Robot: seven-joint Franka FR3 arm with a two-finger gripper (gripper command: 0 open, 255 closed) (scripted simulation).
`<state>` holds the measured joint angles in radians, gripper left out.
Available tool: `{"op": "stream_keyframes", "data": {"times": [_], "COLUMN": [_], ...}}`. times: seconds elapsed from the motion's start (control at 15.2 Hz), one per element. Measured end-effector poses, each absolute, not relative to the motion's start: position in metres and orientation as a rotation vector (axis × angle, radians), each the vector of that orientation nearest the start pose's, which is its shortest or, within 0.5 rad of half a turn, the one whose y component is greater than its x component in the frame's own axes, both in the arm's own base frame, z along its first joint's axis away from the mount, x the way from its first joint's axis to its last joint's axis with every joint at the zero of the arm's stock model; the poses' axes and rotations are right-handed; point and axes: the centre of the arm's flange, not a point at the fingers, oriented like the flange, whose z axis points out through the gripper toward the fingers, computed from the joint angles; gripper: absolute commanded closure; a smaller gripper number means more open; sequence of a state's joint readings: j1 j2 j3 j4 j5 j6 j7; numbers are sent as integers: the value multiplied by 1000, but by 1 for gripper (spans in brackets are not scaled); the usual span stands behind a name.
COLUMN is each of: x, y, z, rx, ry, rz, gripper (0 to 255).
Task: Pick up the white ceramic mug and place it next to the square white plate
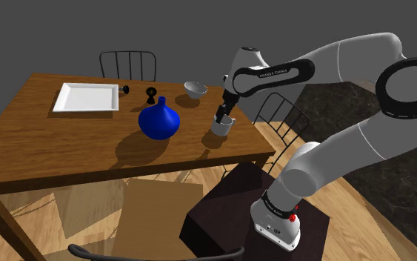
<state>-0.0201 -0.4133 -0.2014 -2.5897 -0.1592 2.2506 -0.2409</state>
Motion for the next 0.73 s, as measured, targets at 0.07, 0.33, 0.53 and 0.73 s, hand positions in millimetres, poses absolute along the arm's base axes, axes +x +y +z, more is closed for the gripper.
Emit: {"op": "stream_keyframes", "data": {"times": [0.07, 0.33, 0.53, 0.73], "x": [402, 408, 409, 409], "y": [-96, -98, -99, -100], "z": [392, 364, 347, 340], "rx": [-3192, -3191, -3191, -3191], "ry": [-210, -214, -214, -214], "rz": [-97, -101, -102, -102], "gripper": [0, 0, 0, 0]}}
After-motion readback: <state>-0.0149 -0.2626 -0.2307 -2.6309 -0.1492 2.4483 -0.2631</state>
